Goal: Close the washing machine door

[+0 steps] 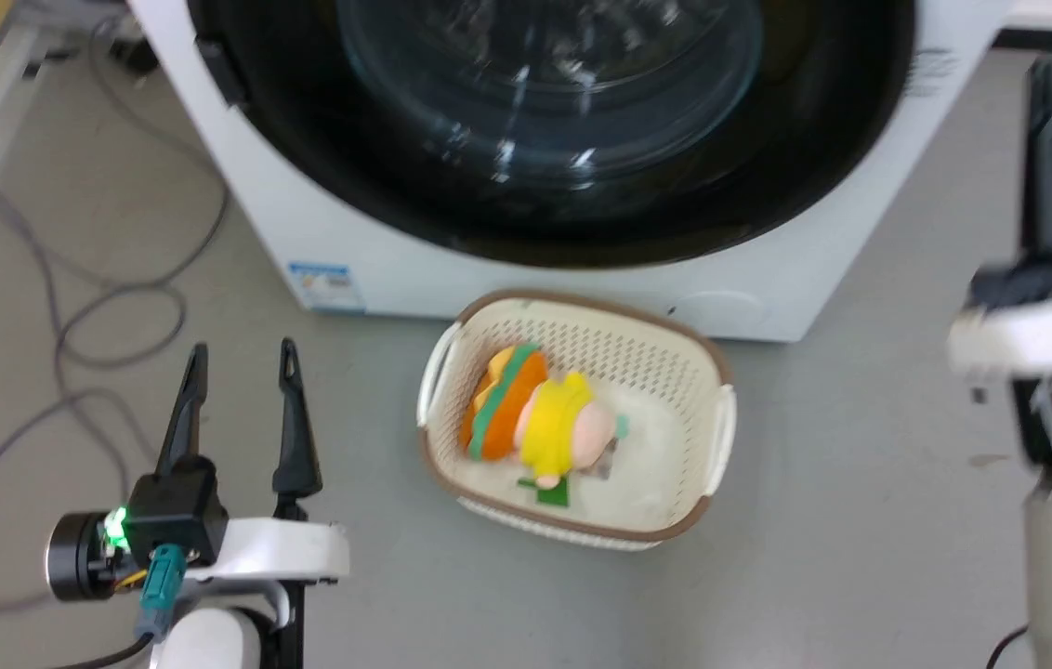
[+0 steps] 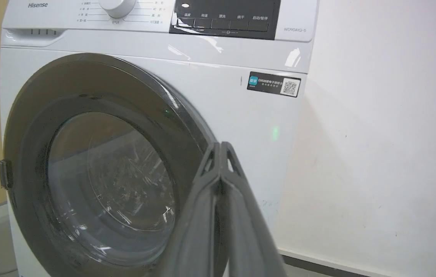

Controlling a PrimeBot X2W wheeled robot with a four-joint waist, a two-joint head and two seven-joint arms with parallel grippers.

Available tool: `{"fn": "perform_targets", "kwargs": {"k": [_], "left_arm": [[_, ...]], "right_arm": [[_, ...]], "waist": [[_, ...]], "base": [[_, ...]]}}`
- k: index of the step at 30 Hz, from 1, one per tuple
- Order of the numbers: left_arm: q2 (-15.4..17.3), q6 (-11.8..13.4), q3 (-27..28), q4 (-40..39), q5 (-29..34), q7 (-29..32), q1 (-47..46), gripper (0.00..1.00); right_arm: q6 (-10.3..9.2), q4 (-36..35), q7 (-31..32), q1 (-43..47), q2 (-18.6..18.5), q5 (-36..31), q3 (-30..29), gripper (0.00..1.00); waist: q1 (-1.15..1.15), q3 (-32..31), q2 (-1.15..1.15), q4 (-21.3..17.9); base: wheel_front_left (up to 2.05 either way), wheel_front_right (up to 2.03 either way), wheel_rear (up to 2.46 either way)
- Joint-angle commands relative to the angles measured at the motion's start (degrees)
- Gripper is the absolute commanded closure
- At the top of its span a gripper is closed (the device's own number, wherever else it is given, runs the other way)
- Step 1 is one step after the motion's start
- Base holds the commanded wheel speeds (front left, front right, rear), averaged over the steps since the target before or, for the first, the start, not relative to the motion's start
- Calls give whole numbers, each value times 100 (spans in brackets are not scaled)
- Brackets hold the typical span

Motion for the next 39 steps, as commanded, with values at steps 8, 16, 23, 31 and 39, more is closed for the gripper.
{"fn": "perform_targets", "kwargs": {"k": [8,16,23,31,39], "left_arm": [[27,-38,148,81,85,-25,479,0],[23,-45,155,248,99,-25,859,0],[17,-45,83,278,80,-25,1047,0],[12,-104,65,326,12,-25,1077,0],[0,-113,57,296,38,53,1000,100]], "right_arm": [[-5,-428,-21,1494,346,235,142,100],[-5,-131,-21,2430,426,803,370,100],[-5,-102,-21,3092,429,1303,621,0],[-5,-165,-21,3302,429,1267,676,0],[-1,-158,51,3237,406,1256,678,100]], "waist": [[0,-670,0,-458],[0,-1070,0,-519],[0,-1227,0,-500],[0,-1259,0,-488],[0,-1263,0,-486]], "base": [[0,0,0],[0,0,0],[0,0,0],[0,0,0],[0,0,0]]}}
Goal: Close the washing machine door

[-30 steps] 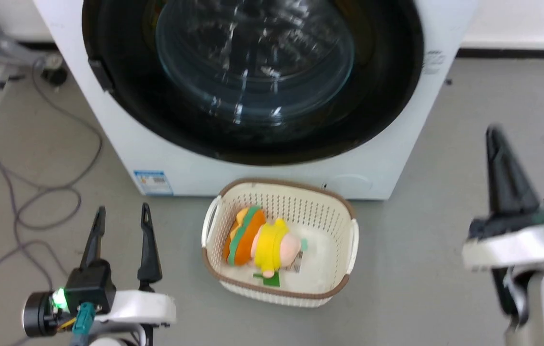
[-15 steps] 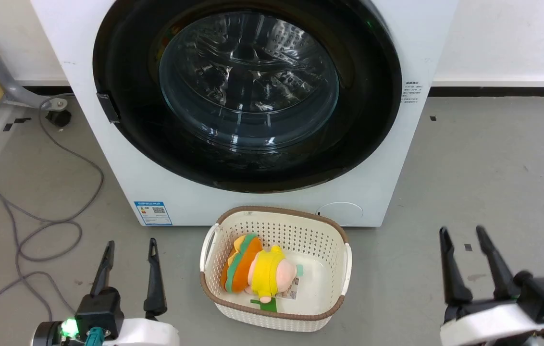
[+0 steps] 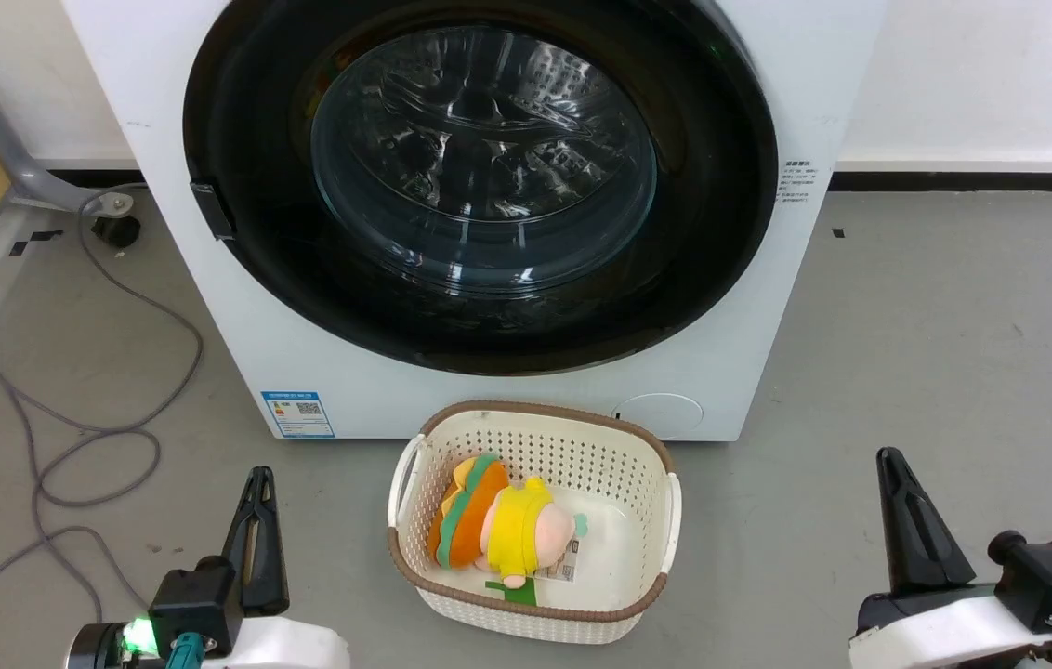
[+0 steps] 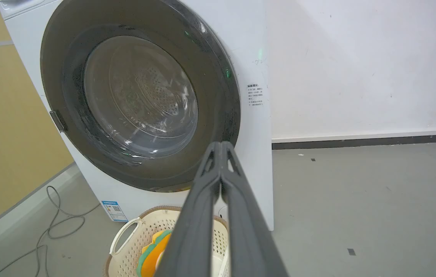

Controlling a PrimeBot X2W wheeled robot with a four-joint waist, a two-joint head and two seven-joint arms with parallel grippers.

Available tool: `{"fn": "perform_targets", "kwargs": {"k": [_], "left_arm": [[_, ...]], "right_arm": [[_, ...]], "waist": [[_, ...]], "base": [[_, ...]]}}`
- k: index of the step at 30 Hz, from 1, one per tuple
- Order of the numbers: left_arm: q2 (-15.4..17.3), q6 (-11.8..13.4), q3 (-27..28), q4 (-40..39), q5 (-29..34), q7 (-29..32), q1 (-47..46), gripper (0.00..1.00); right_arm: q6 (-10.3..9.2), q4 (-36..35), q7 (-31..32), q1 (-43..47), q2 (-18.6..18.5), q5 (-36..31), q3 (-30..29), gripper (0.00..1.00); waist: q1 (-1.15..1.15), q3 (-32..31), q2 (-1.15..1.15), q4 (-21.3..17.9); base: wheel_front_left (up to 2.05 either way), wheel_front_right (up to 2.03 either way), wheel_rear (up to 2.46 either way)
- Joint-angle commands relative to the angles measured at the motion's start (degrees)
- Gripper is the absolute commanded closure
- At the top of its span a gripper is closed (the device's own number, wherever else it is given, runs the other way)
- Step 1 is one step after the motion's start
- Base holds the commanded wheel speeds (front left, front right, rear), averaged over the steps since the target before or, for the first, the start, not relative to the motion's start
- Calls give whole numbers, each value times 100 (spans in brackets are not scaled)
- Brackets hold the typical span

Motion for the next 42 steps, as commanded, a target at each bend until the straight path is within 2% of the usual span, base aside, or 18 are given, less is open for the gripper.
{"fn": "perform_targets", "kwargs": {"k": [1,42], "left_arm": [[0,-18,2,-14,7,29,-5,100],[0,-181,14,-164,71,520,-58,100]], "right_arm": [[0,-27,48,2,1,-41,0,100],[-2,-260,541,16,9,-424,14,100]], "waist": [[1,0,0,2],[1,-14,0,32]], "base": [[0,0,0],[0,0,0]]}}
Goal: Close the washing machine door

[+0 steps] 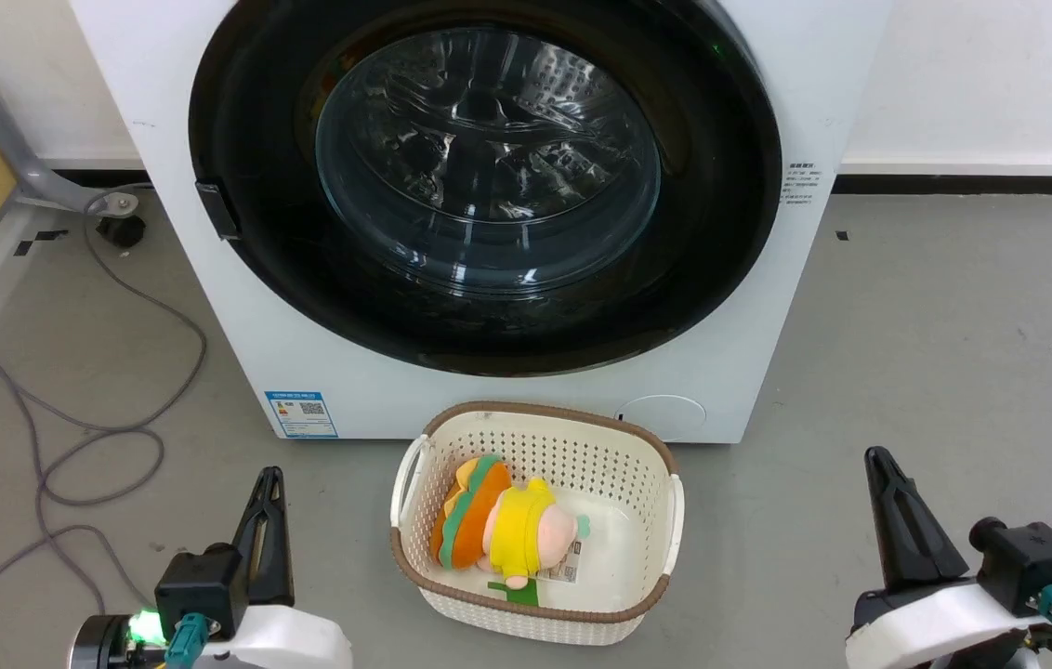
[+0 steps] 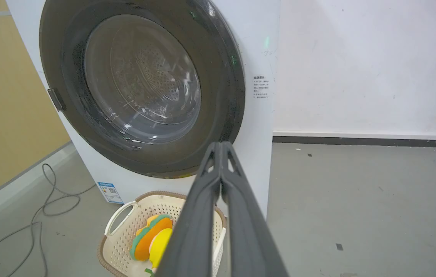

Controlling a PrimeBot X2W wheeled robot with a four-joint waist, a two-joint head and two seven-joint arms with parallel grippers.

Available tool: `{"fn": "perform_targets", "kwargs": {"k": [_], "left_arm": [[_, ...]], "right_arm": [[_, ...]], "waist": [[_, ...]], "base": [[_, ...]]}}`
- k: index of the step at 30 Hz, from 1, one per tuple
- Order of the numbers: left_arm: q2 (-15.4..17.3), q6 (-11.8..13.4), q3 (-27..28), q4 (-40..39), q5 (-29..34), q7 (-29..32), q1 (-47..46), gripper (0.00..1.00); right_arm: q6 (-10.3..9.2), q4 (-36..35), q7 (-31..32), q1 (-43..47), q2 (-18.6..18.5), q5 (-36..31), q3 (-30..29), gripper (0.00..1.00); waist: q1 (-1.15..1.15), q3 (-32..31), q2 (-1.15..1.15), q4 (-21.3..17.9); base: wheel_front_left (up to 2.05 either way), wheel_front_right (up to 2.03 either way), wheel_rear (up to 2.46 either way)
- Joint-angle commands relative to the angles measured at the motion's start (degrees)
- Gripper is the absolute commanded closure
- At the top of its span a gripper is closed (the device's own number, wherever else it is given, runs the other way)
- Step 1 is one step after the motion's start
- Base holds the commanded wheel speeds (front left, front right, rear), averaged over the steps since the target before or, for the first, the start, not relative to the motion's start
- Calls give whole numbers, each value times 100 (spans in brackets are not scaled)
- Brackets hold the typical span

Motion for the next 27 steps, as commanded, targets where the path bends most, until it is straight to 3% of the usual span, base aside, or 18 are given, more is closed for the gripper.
{"fn": "perform_targets", "kwargs": {"k": [1,27], "left_arm": [[1,-30,11,-33,43,24,-46,100],[1,-132,18,-126,82,329,-79,100]], "right_arm": [[-2,-48,25,17,9,-65,6,100],[-3,-193,331,26,15,-303,14,100]], "waist": [[0,0,0,1],[0,-9,0,20]], "base": [[0,0,0],[0,0,0]]}}
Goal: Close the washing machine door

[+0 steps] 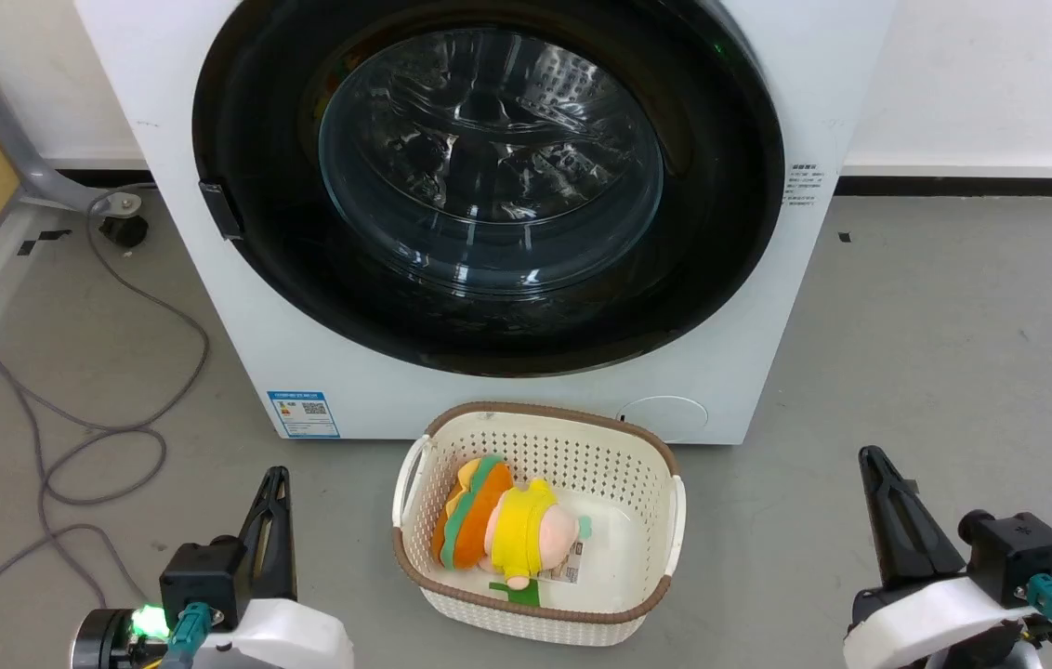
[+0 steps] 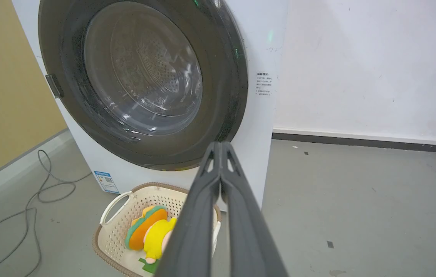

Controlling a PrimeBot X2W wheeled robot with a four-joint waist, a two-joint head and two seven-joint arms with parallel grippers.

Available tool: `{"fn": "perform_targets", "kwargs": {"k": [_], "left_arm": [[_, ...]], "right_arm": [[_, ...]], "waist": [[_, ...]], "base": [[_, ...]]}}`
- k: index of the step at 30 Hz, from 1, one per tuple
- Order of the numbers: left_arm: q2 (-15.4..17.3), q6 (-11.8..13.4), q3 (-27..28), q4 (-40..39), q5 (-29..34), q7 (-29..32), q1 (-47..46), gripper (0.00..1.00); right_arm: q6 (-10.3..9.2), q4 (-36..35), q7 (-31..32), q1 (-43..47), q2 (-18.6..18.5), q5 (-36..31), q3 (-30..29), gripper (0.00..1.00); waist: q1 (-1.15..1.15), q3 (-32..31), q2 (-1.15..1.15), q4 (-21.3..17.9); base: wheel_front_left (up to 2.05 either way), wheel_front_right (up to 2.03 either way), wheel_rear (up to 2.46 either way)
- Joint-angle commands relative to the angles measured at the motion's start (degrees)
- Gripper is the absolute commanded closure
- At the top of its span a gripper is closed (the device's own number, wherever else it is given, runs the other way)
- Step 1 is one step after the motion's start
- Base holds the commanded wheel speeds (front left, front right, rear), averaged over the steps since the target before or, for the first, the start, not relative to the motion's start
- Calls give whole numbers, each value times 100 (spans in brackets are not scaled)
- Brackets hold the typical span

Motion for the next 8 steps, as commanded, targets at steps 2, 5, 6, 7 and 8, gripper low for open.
{"fn": "perform_targets", "kwargs": {"k": [2,5,6,7,8], "left_arm": [[1,-32,10,-32,37,41,-75,100],[1,-44,11,-43,41,77,-79,100],[1,-48,11,-46,43,88,-81,100],[1,-51,12,-50,44,100,-82,100],[1,-55,12,-54,46,112,-83,100]], "right_arm": [[-3,-53,33,26,15,-51,4,100],[-3,-70,69,27,16,-78,5,100],[-3,-75,80,27,16,-87,5,100],[-3,-81,92,28,16,-96,6,100],[-3,-87,104,28,16,-106,6,100]], "waist": [[0,-1,0,2],[0,-2,0,4],[0,-2,0,5],[0,-2,0,5],[0,-3,0,6]], "base": [[0,0,0],[0,0,0],[0,0,0],[0,0,0],[0,0,0]]}}
